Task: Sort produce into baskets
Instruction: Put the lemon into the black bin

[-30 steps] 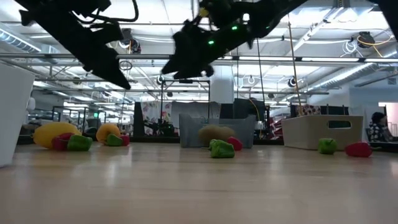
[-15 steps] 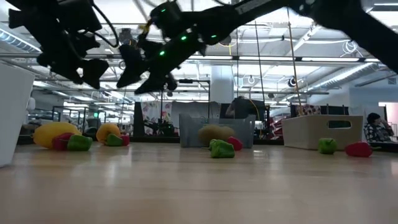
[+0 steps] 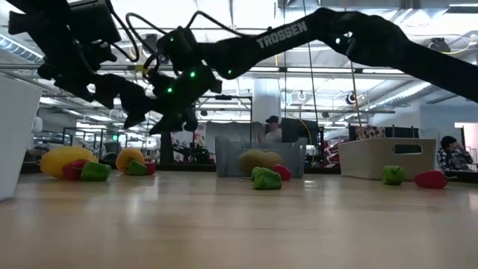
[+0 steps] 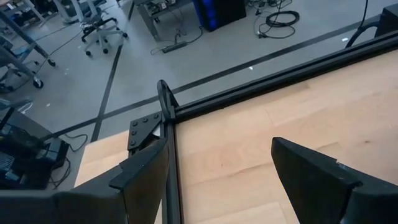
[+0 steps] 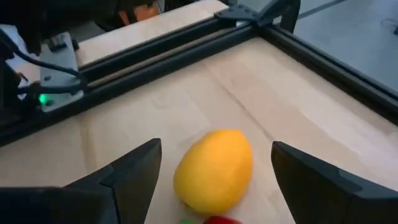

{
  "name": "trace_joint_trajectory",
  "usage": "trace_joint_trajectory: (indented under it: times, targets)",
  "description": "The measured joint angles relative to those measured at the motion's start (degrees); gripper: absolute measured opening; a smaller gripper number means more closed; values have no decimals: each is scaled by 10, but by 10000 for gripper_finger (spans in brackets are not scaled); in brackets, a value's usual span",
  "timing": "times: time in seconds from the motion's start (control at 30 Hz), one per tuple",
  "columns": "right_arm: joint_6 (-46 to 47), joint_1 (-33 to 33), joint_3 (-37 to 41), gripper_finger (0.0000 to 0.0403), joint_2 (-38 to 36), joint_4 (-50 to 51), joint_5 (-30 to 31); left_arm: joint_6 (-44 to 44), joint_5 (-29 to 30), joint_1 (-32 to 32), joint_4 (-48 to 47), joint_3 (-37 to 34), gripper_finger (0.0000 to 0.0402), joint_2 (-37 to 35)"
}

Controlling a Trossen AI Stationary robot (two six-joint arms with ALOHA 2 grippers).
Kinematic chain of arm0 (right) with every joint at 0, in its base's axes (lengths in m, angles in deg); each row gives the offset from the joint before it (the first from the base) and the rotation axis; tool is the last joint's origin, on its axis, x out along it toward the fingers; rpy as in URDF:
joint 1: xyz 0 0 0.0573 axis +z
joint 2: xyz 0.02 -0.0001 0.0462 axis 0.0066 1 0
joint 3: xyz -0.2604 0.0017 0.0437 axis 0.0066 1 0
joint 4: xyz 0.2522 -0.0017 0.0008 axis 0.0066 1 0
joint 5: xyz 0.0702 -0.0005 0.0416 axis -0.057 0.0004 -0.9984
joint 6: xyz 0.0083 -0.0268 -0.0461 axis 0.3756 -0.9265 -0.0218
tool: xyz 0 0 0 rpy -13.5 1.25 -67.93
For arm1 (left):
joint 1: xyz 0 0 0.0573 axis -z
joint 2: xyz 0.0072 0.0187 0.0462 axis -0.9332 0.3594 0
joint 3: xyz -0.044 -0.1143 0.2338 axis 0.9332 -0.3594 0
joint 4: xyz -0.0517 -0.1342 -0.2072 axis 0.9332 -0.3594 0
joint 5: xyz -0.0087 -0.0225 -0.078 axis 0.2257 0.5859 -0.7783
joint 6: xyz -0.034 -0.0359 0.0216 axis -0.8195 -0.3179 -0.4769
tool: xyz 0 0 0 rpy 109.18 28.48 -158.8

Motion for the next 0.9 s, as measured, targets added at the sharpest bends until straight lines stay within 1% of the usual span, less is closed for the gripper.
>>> trace_joint_trajectory:
  times: [0.2,0.4,0.57,0.9]
  targets:
    - [0,-1,0,294,29,-39,7,0,-4,0,-1,0,290,0]
    - [-4,-1,0,294,56,-106,12,1,-5,0,0,0,290,0]
    - [-4,-1,0,294,55,-118,32,1,-4,0,0,0,290,0]
    - [-7,-1,0,294,55,-115,28,1,-1,0,5,0,290,0]
